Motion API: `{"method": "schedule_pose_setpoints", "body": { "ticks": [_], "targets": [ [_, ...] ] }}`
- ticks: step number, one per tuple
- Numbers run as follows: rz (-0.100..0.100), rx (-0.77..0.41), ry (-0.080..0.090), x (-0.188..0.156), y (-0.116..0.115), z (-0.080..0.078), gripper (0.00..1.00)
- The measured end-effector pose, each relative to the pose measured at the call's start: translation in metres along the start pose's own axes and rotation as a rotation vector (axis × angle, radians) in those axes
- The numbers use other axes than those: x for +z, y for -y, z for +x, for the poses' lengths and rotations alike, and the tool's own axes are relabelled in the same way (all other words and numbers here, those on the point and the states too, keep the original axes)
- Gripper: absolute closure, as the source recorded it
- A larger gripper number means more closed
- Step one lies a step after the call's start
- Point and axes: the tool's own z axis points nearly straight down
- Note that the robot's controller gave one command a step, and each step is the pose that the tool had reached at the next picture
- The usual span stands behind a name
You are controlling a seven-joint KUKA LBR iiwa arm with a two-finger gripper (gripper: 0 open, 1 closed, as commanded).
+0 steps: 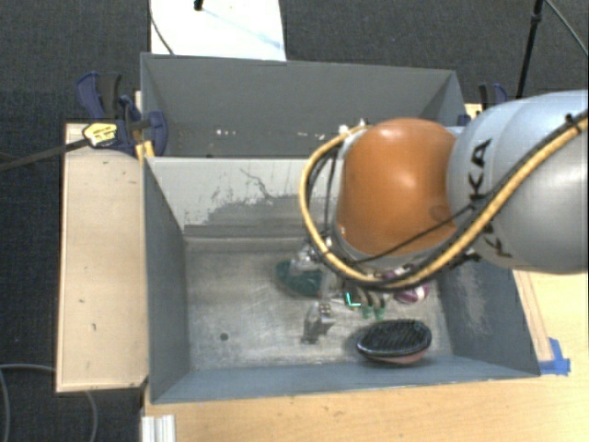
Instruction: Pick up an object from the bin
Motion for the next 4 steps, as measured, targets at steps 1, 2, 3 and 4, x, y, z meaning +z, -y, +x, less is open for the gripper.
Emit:
{"method": "schedule_pose_setpoints", "body": {
  "ticks": [1,2,3,4],
  "targets": [
    [0.0,-0.126,0.011,0.127,0.025,-0.072,0.0],
    [0.001,-0.339,0.022,0.148,0.079,-0.109,0.0],
    [-0.002,-0.335,0.024,0.146,0.076,-0.109,1.0],
    [-0.002,-0.34,0.016,0.027,0.014,-0.069,1.0]
  ]
}}
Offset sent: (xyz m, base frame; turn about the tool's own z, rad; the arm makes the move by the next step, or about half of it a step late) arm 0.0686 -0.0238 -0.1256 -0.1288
